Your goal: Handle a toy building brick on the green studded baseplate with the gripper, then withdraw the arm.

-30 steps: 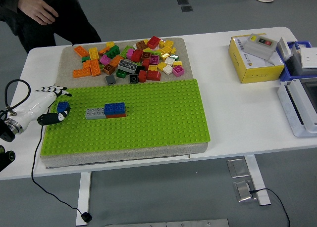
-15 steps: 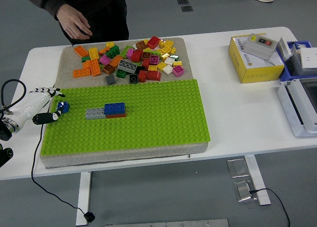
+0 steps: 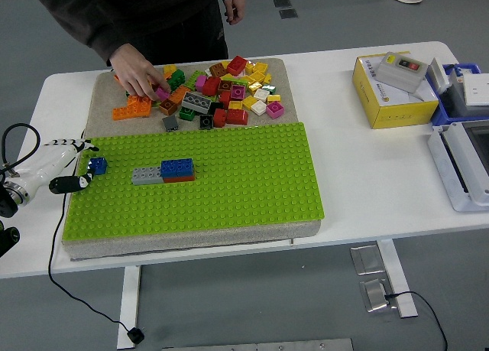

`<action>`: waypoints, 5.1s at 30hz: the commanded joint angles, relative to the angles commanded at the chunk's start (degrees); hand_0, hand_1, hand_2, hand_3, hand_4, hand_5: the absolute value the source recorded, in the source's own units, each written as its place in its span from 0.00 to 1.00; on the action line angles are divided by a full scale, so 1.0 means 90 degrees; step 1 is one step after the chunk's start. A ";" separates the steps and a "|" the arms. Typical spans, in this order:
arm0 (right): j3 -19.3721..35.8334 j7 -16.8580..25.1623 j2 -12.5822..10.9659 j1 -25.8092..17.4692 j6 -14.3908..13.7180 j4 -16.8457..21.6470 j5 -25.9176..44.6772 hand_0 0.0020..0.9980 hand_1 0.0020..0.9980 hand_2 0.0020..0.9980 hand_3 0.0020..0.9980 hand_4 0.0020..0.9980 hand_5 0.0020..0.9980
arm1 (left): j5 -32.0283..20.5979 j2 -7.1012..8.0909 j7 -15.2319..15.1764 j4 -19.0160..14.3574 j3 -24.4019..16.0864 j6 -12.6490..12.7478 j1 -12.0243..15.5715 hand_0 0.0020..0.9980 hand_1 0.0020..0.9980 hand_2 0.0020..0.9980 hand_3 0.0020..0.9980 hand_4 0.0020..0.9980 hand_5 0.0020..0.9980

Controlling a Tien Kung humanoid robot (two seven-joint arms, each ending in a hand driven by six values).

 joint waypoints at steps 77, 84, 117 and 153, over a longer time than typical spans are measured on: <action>-0.0137 0.0181 -0.0011 0.0029 0.0081 -0.0062 0.0185 0.64 0.60 0.69 0.67 0.56 1.00 | -0.0486 -0.0065 0.0029 0.0094 0.0249 -0.0146 -0.0084 0.97 0.96 0.93 0.58 0.48 0.32; -0.0133 0.0185 -0.0016 0.0033 0.0086 -0.0066 0.0175 0.64 0.60 0.68 0.67 0.56 1.00 | -0.0450 -0.0027 0.0021 0.0042 0.0195 -0.0155 -0.0122 0.97 0.96 0.92 0.58 0.47 0.32; -0.0265 0.0390 -0.0070 -0.0104 0.0121 -0.0149 0.0572 0.64 0.60 0.68 0.67 0.56 1.00 | 0.1860 0.0805 0.2184 -0.3947 -0.2259 -0.0804 0.0943 0.97 0.96 0.93 0.57 0.44 0.30; -0.0427 0.0487 -0.0064 -0.0062 0.0183 -0.0157 0.0772 0.64 0.60 0.68 0.66 0.57 1.00 | 0.1446 0.0169 0.2207 -0.3108 -0.2084 -0.0881 0.0773 0.97 0.96 0.94 0.56 0.42 0.28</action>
